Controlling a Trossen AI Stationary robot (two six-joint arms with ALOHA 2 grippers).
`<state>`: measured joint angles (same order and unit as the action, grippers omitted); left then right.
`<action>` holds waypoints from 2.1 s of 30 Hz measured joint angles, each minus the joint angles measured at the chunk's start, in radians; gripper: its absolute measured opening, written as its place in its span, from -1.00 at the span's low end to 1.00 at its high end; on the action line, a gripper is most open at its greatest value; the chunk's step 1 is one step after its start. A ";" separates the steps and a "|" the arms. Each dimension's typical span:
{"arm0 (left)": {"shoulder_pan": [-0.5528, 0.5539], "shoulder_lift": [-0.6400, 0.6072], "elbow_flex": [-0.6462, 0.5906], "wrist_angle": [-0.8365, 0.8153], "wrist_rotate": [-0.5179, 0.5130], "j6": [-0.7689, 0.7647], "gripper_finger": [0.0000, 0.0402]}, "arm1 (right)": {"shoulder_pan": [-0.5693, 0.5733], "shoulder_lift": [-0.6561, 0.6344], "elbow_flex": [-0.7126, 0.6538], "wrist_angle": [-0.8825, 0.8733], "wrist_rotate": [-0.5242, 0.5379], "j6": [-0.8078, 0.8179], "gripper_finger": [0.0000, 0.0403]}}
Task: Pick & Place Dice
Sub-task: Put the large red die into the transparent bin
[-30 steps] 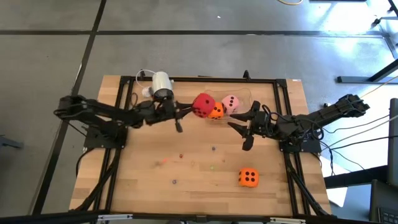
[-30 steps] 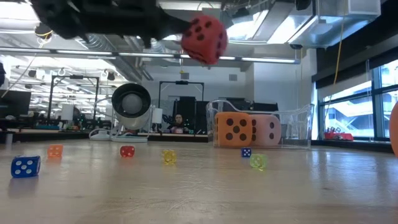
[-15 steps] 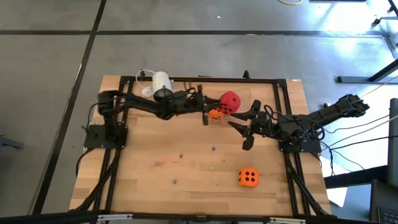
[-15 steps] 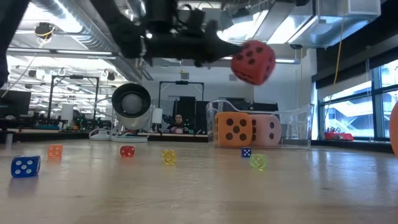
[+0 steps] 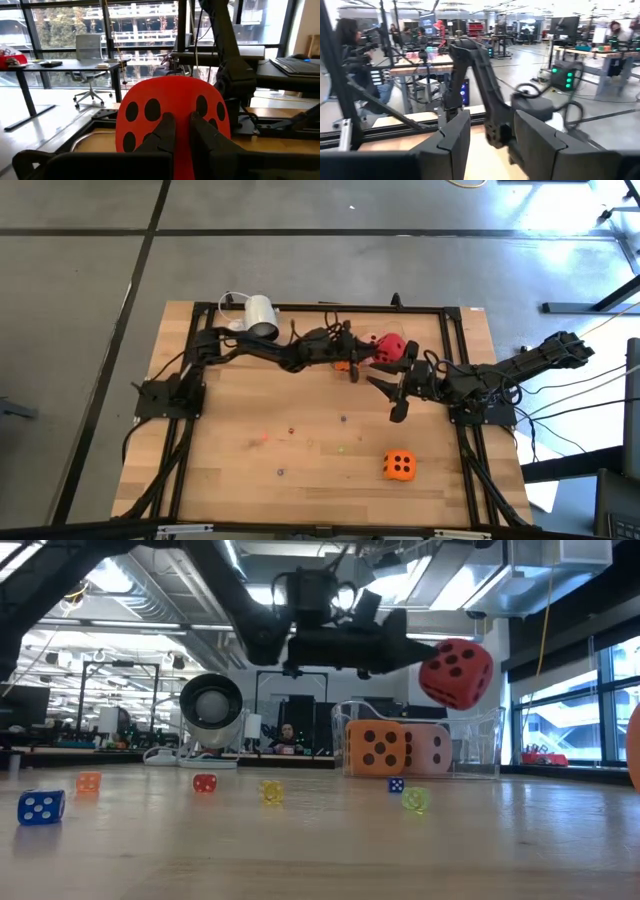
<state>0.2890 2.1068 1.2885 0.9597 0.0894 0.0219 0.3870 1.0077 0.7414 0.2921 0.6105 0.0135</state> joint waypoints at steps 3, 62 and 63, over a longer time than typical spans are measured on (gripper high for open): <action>0.005 0.019 0.018 0.000 -0.012 0.000 -0.93 | 0.000 0.000 0.000 0.000 -0.044 0.000 -0.24; 0.053 0.116 0.200 -0.175 0.063 -0.099 -0.93 | 0.000 0.000 0.000 0.069 -0.080 -0.047 -0.24; 0.052 0.121 0.208 -0.174 0.059 -0.097 -0.93 | 0.000 0.000 0.000 0.069 -0.081 -0.041 -0.24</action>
<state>0.3412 2.2282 1.4963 0.7854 0.1481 -0.0753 0.3874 1.0077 0.7410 0.3613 0.5291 -0.0278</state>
